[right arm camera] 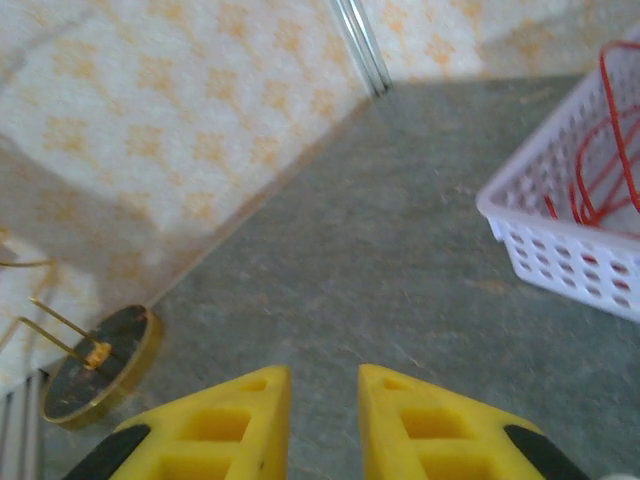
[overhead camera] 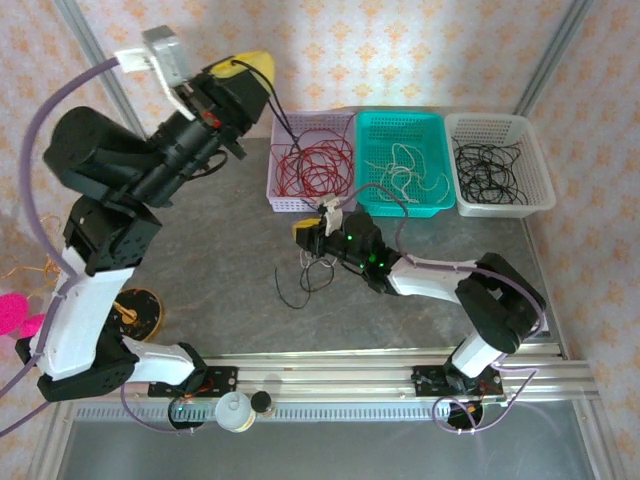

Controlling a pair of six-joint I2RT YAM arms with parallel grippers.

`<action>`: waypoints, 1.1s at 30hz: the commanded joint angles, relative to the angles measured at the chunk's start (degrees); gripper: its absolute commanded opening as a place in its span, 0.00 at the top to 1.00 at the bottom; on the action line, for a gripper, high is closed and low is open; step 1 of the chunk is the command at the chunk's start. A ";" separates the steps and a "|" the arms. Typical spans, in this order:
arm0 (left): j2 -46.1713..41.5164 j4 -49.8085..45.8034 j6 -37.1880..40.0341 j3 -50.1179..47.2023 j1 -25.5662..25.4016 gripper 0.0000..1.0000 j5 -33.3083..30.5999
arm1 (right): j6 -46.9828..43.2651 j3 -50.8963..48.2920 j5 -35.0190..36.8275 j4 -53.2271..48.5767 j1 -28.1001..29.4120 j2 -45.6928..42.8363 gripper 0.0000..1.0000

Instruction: Untangle the cables

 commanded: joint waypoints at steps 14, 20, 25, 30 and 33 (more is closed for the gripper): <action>0.65 10.23 4.33 4.14 -0.32 1.00 -9.95 | 2.22 -11.28 6.32 3.62 0.03 4.40 0.92; -0.36 9.25 4.15 2.73 -0.31 1.00 -10.08 | 2.28 -11.61 2.44 0.43 -0.34 -2.43 0.71; -3.22 10.76 3.19 -2.79 -0.29 1.00 -10.58 | 2.58 -11.60 -4.28 -2.81 -1.03 -10.86 0.54; -4.53 9.92 2.33 -5.78 -0.28 1.00 -10.28 | 0.92 -10.70 -9.73 -5.99 -1.63 -20.03 0.51; -5.36 9.53 1.79 -8.19 -0.32 1.00 -10.42 | -1.78 -9.68 -9.92 -8.04 -2.12 -27.34 0.47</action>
